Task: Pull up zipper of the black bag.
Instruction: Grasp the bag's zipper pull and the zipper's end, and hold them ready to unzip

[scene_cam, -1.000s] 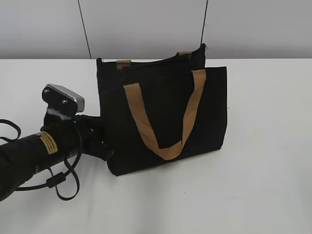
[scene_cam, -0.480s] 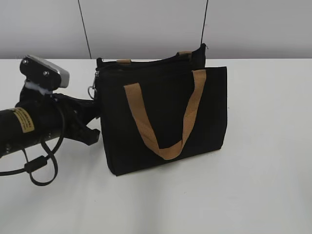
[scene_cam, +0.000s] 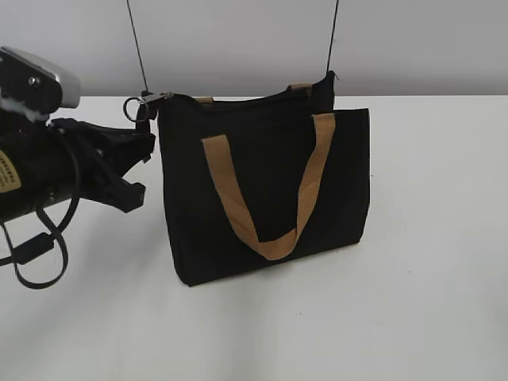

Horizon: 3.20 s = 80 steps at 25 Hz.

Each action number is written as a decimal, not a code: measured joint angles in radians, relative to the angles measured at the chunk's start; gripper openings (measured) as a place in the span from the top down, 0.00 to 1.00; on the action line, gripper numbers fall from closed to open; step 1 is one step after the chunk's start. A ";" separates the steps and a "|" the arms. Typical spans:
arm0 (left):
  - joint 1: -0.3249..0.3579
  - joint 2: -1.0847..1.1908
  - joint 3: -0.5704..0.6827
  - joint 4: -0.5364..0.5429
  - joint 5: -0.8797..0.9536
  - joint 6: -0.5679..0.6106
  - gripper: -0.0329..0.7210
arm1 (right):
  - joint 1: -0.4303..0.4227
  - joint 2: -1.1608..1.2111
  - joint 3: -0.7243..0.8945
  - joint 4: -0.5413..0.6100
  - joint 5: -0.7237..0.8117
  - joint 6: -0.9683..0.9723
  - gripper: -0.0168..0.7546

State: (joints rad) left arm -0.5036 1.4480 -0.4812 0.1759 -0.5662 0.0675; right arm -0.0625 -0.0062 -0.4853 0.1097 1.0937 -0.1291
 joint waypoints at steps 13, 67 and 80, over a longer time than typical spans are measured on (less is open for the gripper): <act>0.002 -0.116 0.001 0.001 0.013 0.070 0.96 | 0.000 0.000 0.000 0.000 0.000 0.000 0.50; 0.002 -0.154 0.001 0.005 -0.039 0.087 0.96 | 0.553 1.765 -0.762 1.053 -0.380 -1.401 0.55; 0.002 -0.154 0.001 0.005 -0.040 0.087 0.96 | 0.553 1.839 -0.804 1.071 -0.424 -1.403 0.66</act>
State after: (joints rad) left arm -0.5020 1.2938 -0.4803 0.1811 -0.6060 0.1541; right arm 0.4901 1.8332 -1.2891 1.1810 0.6700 -1.5325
